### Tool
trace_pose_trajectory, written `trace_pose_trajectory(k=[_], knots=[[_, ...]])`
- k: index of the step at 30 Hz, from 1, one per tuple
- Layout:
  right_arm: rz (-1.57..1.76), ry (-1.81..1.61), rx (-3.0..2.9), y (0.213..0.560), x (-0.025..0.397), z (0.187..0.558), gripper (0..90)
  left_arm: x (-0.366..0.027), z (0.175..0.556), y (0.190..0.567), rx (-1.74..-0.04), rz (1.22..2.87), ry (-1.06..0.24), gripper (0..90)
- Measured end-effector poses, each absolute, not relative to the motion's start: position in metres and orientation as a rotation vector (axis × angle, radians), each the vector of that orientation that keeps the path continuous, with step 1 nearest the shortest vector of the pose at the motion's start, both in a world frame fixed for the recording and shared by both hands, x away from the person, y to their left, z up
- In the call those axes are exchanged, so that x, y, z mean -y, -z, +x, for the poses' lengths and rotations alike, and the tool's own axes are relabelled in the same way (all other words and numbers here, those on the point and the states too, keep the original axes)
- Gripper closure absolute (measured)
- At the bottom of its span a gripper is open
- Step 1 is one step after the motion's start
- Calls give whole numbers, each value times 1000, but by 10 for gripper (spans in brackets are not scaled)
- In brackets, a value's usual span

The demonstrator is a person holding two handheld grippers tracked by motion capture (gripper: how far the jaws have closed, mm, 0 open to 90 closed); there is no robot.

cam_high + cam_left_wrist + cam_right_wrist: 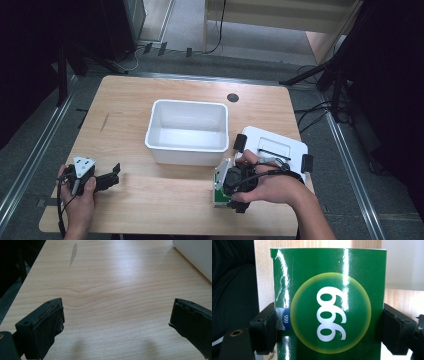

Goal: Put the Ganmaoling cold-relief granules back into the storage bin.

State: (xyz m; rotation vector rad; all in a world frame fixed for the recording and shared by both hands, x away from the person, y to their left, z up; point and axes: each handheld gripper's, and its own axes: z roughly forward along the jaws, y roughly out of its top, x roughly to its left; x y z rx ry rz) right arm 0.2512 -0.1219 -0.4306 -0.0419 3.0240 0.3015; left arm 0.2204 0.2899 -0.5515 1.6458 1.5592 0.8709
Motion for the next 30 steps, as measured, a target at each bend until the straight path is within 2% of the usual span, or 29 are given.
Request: trace_pose_trajectory(k=[30], knots=[[-65,-296,-3009,366,109,266,159,-290,221,551,-1563,1642,-863,0]])
